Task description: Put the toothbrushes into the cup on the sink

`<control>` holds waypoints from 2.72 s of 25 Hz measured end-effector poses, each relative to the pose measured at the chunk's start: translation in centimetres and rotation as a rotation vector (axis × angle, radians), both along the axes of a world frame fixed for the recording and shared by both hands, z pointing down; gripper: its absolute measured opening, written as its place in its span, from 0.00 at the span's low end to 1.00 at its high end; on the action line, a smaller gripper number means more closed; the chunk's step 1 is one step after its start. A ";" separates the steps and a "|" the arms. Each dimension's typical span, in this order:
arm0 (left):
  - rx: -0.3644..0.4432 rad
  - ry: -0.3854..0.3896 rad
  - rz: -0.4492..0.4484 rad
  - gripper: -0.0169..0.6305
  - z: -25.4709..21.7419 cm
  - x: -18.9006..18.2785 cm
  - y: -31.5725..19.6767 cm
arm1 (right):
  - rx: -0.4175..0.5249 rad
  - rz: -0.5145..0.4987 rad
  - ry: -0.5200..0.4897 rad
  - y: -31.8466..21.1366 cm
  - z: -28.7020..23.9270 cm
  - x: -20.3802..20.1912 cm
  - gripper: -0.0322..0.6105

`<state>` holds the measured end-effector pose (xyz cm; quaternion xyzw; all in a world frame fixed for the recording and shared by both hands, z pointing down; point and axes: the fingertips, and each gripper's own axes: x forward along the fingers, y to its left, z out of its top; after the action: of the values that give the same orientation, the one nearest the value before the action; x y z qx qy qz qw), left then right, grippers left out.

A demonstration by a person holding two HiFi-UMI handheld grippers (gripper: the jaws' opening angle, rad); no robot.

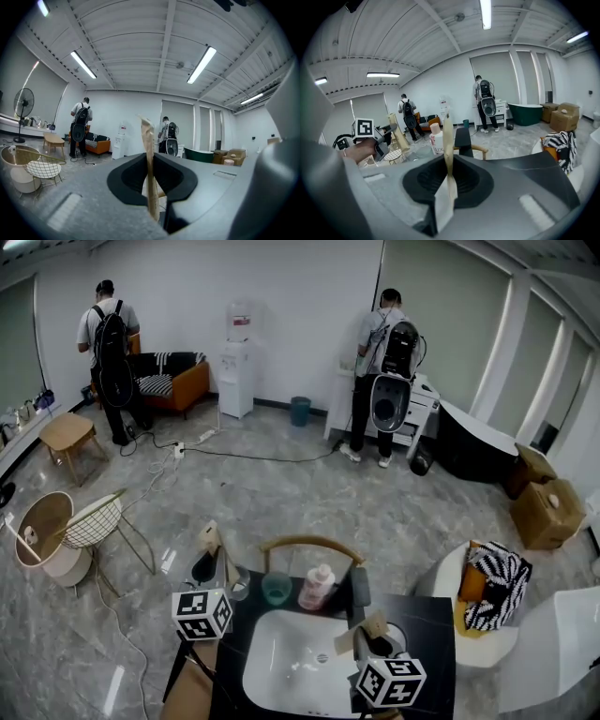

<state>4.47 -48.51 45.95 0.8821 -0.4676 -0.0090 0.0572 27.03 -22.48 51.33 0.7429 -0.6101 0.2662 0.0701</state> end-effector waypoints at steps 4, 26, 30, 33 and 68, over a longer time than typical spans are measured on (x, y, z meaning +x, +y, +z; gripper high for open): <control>-0.011 -0.008 0.006 0.08 0.4 0.4 -0.3 | -0.003 -0.009 -0.010 -0.8 0.2 -0.1 0.11; -0.174 -0.138 0.053 0.08 6.3 1.4 -0.5 | -0.021 -0.035 -0.056 -2.4 2.2 -1.0 0.11; -0.224 -0.171 0.063 0.08 7.4 1.4 -0.3 | -0.023 -0.037 -0.059 -2.4 2.3 -0.9 0.11; -0.258 -0.195 0.076 0.08 8.1 1.3 -0.1 | -0.023 -0.042 -0.059 -2.4 2.3 -1.2 0.11; -0.283 -0.071 0.067 0.19 4.1 -5.2 8.9 | 0.062 -0.118 -0.022 -1.3 -1.2 -8.2 0.11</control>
<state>-0.68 -39.63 50.06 0.8800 -0.4362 0.0902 0.1648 18.84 -23.80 50.12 0.7047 -0.6613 0.2508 0.0560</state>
